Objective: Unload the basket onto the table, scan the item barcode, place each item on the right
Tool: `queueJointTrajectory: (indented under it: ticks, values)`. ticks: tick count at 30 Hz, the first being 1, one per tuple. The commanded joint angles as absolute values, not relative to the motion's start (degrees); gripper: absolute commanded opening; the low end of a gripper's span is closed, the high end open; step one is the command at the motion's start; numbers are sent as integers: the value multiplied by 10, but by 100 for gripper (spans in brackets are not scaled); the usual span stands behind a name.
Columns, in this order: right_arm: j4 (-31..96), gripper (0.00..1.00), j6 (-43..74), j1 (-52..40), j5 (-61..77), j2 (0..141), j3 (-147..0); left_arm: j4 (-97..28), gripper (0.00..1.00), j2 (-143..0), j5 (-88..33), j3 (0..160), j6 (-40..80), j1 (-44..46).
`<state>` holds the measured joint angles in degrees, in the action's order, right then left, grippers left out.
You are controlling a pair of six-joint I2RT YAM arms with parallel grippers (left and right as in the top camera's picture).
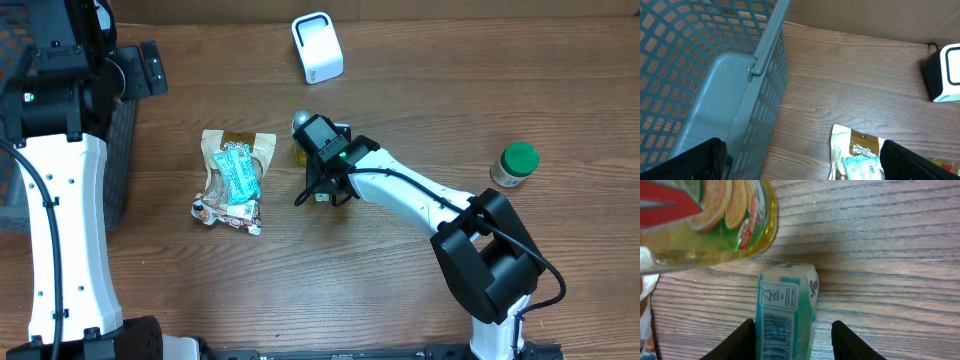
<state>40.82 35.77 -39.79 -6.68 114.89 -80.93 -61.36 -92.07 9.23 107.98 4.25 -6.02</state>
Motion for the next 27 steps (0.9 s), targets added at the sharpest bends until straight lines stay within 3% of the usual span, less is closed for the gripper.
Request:
queueJointTrajectory:
  ticks: [1,5,12,27]
  values:
    - [401,44,356,-397,-79,1159,-806,-613,100,-923,91,1080,34,-60]
    - [399,43,356,-397,-77,1170,-806,-613,100,-923,91,1080,34,-60]
    - [402,18,356,-397,-77,1169,-808,-613,100,-923,91,1080,34,-60]
    - [570,18,356,-329,-154,1106,-836,-613,100,-923,91,1080,34,-60]
